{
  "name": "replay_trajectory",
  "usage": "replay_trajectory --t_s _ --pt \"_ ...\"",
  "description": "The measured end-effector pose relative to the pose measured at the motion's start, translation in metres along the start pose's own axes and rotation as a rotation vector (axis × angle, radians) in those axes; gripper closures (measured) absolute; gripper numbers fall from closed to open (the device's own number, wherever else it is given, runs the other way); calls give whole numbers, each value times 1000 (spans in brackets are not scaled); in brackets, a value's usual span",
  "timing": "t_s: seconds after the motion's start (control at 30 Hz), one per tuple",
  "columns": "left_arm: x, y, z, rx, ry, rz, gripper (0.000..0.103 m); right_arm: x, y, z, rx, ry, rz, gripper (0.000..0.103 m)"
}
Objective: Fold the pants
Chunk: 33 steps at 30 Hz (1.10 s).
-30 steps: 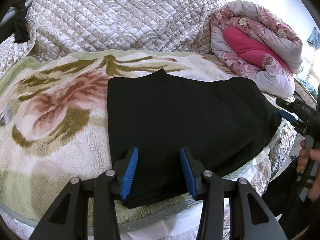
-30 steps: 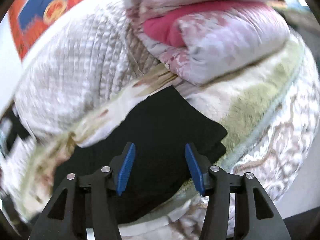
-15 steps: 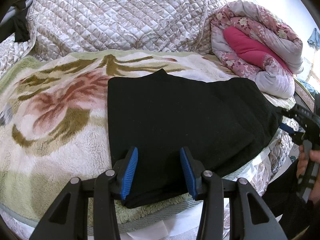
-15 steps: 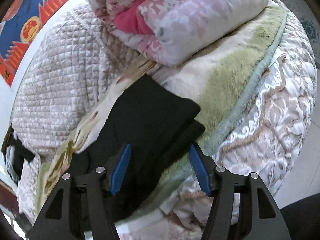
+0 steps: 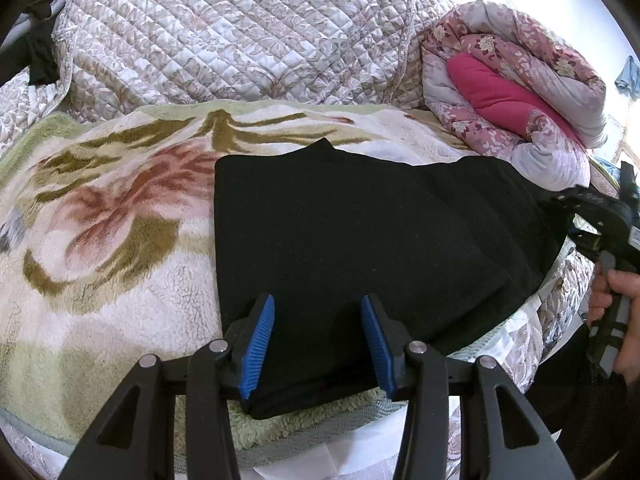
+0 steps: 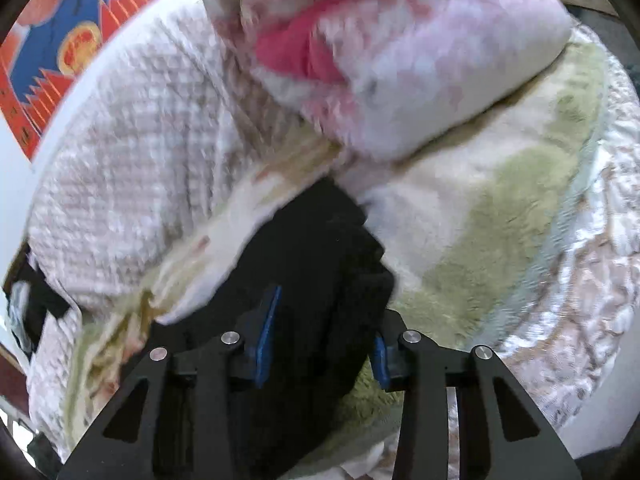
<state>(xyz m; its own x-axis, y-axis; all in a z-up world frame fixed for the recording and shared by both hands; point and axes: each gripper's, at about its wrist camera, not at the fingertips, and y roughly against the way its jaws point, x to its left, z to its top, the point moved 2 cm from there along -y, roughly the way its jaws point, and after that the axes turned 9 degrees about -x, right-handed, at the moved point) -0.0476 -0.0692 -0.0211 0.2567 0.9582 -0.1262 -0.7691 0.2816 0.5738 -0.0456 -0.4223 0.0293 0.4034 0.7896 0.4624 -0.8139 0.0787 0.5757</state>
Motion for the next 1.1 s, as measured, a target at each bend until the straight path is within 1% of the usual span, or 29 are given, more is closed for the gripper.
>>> replay_trajectory --t_s 0.03,0.07,0.1,0.17,0.27,0.33,0.47,0.57,0.63,0.73,0.83,0.87,0.9,0.97,1.0,1.1 --pt "0 0 0 1 0 -1 54 -2 -7 0 24 -9 -4 67" --pt "0 0 0 1 2 -3 54 -3 -10 0 34 -14 -2 73" --pt "2 0 1 3 7 -6 54 -2 -9 2 30 -10 0 78" --pt "6 2 2 3 25 -11 54 10 2 8 4 30 33 81" --pt "17 5 9 -10 68 8 54 33 12 14 -3 85 93 82" --pt "27 8 14 -24 104 19 54 58 20 17 -22 145 161 83" --pt "42 10 20 -34 138 66 54 110 23 9 -16 247 256 83" --pt "54 11 22 -34 167 95 54 153 21 -14 6 347 332 83" --pt "61 14 23 -41 184 113 54 179 17 -35 34 408 381 83" --pt "69 19 25 -52 204 133 54 214 14 -61 103 482 451 83" --pt "82 24 26 -59 237 156 54 239 5 -100 205 584 507 83" --pt "87 25 26 -62 251 164 54 243 2 -114 231 617 516 83" --pt "91 27 26 -64 264 171 54 246 -4 -134 269 667 516 83" --pt "98 29 26 -65 284 178 54 244 -13 -155 315 711 500 82" --pt "99 30 25 -66 289 180 54 241 -16 -162 321 718 497 82" --pt "102 33 25 -73 297 182 54 247 -6 -155 276 732 495 82"
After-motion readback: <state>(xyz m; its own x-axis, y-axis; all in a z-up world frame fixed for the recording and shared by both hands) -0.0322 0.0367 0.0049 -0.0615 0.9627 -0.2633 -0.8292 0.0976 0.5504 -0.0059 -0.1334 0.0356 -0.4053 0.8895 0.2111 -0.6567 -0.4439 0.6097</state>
